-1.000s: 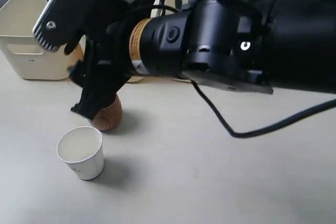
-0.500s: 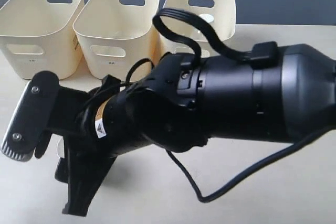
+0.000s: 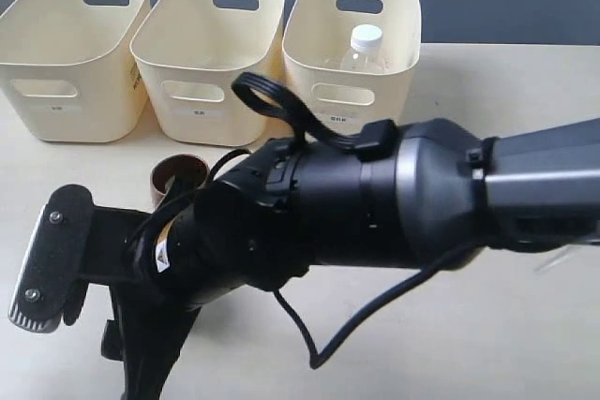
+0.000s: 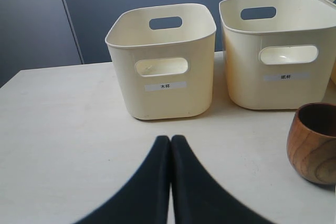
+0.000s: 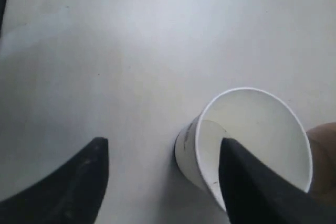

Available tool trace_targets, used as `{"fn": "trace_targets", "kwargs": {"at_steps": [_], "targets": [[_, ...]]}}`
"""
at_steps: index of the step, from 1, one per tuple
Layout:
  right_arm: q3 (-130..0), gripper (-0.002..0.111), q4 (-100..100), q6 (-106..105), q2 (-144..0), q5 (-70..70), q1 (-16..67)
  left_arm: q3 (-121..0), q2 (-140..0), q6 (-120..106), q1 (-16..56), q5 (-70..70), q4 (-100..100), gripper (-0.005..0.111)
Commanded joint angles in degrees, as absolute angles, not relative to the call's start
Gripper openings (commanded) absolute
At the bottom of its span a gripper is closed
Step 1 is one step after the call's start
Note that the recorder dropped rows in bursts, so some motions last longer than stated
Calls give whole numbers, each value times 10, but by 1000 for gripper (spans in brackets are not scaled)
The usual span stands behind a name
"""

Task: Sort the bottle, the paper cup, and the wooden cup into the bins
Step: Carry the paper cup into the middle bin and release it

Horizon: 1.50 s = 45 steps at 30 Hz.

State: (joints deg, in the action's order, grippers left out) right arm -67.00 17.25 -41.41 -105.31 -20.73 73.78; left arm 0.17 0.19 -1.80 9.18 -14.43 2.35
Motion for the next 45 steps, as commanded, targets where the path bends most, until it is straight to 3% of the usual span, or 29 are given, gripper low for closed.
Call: {"fn": "trace_targets", "kwargs": {"at_steps": [1,17,20,25,34,37,45], "targets": [[-690,58,170,-419,-1070,-197,733,0,0,-16,93,-137,25,0],[-711,57,174,-420,-1105,-219,707,0,0,-16,93,-137,25,0],[-711,51,174,-420,-1105,-221,707,0,0,-16,93,-137,25,0],[-711,25,174,-420,-1105,-222,707,0,0,-16,93,-137,25,0],[-711,19,173,-420,-1105,-226,707,0,0,-16,93,-137,25,0],[-711,-1,173,-420,-1105,-226,707,0,0,-16,93,-137,25,0],[-713,-1,171,-425,-1065,-216,707,0,0,-16,93,-137,25,0]]}}
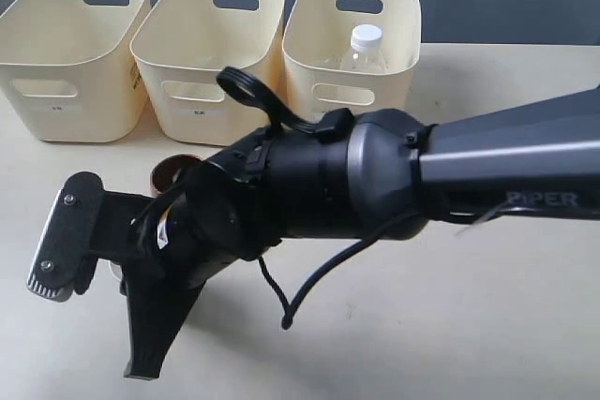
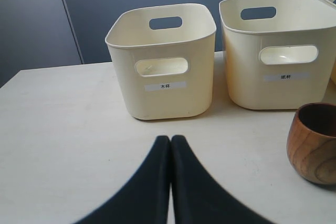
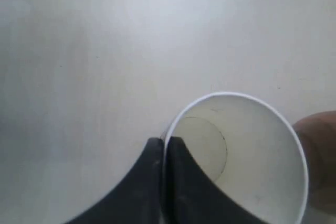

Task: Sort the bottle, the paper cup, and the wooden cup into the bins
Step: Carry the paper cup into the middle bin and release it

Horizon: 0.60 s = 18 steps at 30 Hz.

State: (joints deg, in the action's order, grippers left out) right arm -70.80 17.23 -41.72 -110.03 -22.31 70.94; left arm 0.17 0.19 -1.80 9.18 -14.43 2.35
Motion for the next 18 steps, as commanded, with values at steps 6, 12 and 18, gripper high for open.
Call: {"fn": "trace_targets", "kwargs": {"at_steps": [6,12,18], "targets": [[-714,-1,148,-439,-977,-173,703,0,0,-16,93,-137,25,0],[-792,-1,144,-439,-965,-136,609,0,0,-16,93,-137,25,0],[-897,-1,173,-437,-1062,-108,499,0,0,-16,93,-137,25,0]]}}
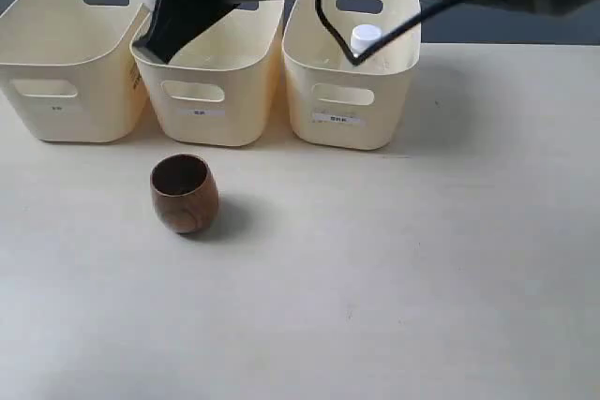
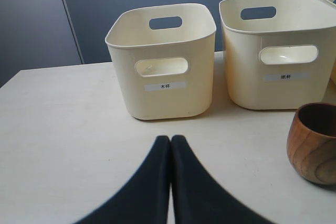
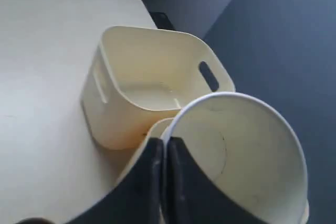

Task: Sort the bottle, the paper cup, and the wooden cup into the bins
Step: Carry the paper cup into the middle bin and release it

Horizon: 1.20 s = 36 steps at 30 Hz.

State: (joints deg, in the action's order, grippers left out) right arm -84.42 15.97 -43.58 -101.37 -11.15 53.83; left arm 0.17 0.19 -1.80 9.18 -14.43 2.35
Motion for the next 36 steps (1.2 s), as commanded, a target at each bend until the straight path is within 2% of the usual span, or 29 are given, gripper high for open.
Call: {"fn": "trace_targets", "kwargs": {"at_steps": [1,11,24,26,31,33,36], "targets": [[-930,-1,176,-437,-1095,-118,484,0,0,-16,93,-137,25,0],[-1108,-1,210,-435,-1283,-219,445,0,0,-16,93,-137,25,0],[-1131,-1,226,-435,-1335,-252,440,0,0,-16,93,-137,25,0],[-1131,4,226,-435,-1335,-261,440,0,0,-16,93,-137,25,0],[-1131,30,226,-428,-1335,-269,440,0,0,-16,93,-137,25,0],[-1131,34,226,-428,-1335,-269,440,0,0,-16,93,-137,25,0],[-1131,34,226,-428,-1335,-264,440,0,0,-16,93,-137,25,0]]}}
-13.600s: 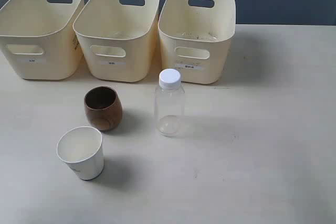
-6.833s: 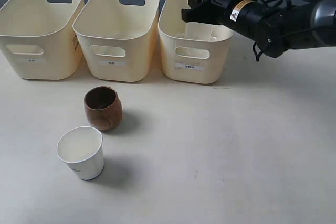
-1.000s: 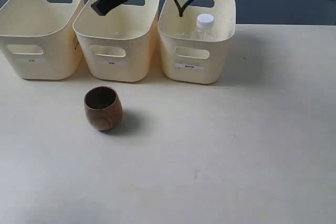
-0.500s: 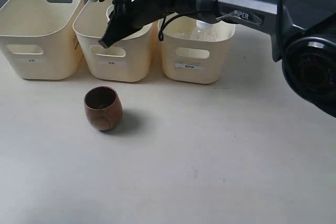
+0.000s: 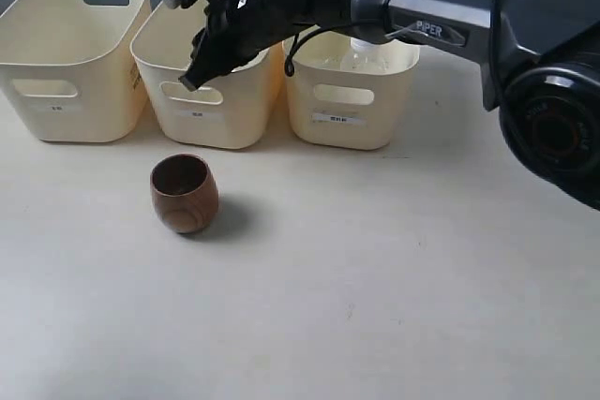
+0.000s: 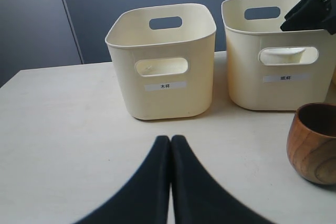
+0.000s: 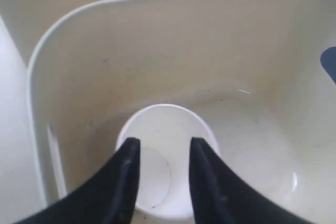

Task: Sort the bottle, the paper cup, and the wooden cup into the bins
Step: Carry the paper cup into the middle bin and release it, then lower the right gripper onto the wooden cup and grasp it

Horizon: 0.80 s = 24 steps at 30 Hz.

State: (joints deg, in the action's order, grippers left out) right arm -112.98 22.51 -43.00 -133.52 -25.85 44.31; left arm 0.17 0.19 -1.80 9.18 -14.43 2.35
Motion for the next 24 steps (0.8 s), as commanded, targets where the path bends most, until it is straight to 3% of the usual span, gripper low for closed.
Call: {"fn": "trace_targets", "kwargs": {"at_steps": [1,14,24], "targets": [[-1131,34,226,-428,-1335,-261,440,0,0,-16,93,-137,25,0],[-1131,34,223,-428,-1239,-270,443,0,0,-16,93,-137,25,0],[-1131,35,250,-461,-1144,-599,487,0,0,-16,93,-137,25,0]]}}
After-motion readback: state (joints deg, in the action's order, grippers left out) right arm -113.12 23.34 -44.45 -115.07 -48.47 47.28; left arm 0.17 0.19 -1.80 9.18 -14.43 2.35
